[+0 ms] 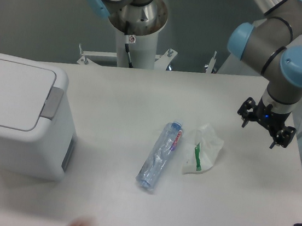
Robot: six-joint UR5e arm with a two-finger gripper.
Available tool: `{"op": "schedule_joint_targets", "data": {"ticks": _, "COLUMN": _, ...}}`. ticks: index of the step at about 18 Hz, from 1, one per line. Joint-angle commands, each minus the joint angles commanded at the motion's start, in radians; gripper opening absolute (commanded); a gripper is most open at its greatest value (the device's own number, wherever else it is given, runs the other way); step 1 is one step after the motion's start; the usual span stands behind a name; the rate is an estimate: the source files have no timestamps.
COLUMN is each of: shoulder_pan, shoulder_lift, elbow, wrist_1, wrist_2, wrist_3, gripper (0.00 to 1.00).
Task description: Open the trash can
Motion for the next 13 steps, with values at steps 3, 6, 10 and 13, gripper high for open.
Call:
{"op": "schedule_joint_targets", "data": {"ticks": 3, "shoulder_pan": -0.002, "shoulder_lift": 0.002, "elbow": 0.000, "wrist_1": 0.000, "wrist_2": 0.000, "wrist_3": -0.002, "gripper": 1.00}}
{"op": "schedule_joint_targets", "data": {"ticks": 6, "shoulder_pan": -0.003, "shoulder_lift": 0.003, "elbow": 0.000, "wrist_1": 0.002, "wrist_2": -0.002, "wrist_3": -0.002, "gripper": 1.00}}
{"op": "schedule_joint_targets", "data": {"ticks": 10, "shoulder_pan": -0.006, "shoulder_lift": 0.003, "elbow": -0.003, "wrist_1": 0.012, "wrist_2": -0.011, "wrist_3": 0.043, "gripper": 1.00}}
{"op": "schedule_joint_targets", "data": {"ticks": 13, "shoulder_pan": -0.011, "shoulder_lift": 0.003, "elbow": -0.003, "wrist_1": 0.014, "wrist_2": -0.044, "wrist_3": 0.037, "gripper": 1.00}}
